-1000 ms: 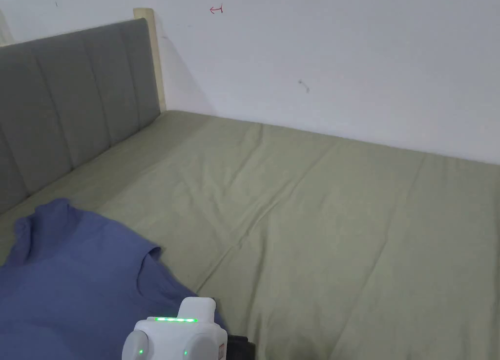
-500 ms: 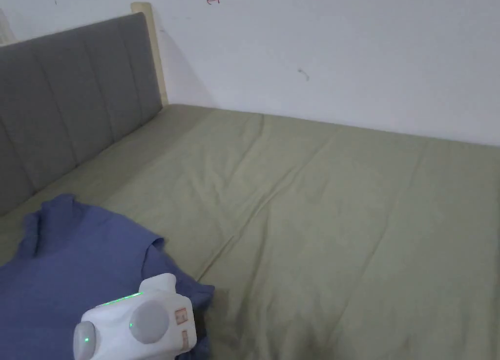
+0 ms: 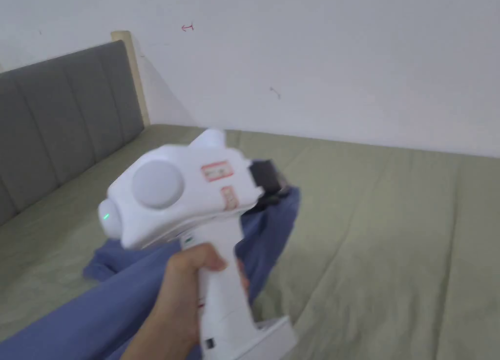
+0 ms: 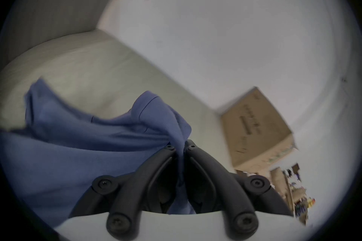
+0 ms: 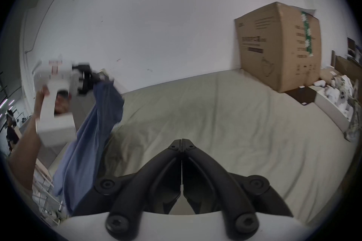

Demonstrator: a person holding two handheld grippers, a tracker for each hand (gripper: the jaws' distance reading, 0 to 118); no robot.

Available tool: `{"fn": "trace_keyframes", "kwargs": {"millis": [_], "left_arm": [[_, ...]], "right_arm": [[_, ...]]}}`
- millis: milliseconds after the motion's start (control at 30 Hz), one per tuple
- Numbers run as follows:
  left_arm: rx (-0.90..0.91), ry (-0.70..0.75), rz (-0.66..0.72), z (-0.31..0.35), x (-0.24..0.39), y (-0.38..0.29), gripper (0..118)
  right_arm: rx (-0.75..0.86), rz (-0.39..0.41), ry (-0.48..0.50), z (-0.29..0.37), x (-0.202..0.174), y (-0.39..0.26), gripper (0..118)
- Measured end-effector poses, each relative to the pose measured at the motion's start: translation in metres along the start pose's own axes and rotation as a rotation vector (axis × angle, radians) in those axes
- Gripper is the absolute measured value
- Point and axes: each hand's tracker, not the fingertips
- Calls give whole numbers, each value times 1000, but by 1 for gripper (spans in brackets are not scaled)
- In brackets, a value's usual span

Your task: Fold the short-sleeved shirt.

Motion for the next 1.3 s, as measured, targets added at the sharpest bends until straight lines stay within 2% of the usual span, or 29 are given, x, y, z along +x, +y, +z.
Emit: {"fn": "trace_keyframes", "kwargs": {"millis": [67,133,233,333,433,500,667,767,867,1033,1067,1100,1133,1167,1200,1300], "left_arm": [[-37,-165,-11,-16,55,-5,4],[-66,-269,-64,-30,109,-18,4],[-130,-309,-192,-43,171,-56,4],[-280,-381,-219,-63,201,-110,4],[-430,-331,-314,-87,213,-179,4],[-543,-271,-383,-105,204,-229,4],[-857,-123,-335,-150,165,-346,4],[-955,-28,-465,-161,155,-397,4],[-937,0,-554,-168,151,-422,4],[-985,-40,-441,-175,152,-397,5],[-966,-93,-414,-171,150,-386,15],[-939,-133,-386,-164,149,-376,42],[-911,-140,-373,-158,150,-364,106],[-906,-169,-356,-150,151,-350,118],[-842,-279,-304,-134,153,-334,108],[-708,-298,-270,-92,154,-285,112]], "right_arm": [[22,-35,-63,18,22,2,0],[35,-82,-133,34,43,3,0],[46,-175,-202,54,71,3,0],[58,-177,-271,72,95,2,0],[69,-135,-384,89,112,2,0],[76,-148,-434,101,126,0,0],[32,-176,-563,119,155,-9,0],[-5,-191,-598,119,166,-17,0],[-22,-218,-597,118,169,-21,0],[-38,-223,-581,115,162,-21,0],[-38,-220,-568,115,158,-20,0],[-32,-217,-556,116,154,-19,0],[-25,-213,-541,117,150,-17,0],[-18,-206,-521,118,146,-14,0],[-13,-197,-504,119,141,-12,0],[12,-168,-461,123,125,-5,0]]}}
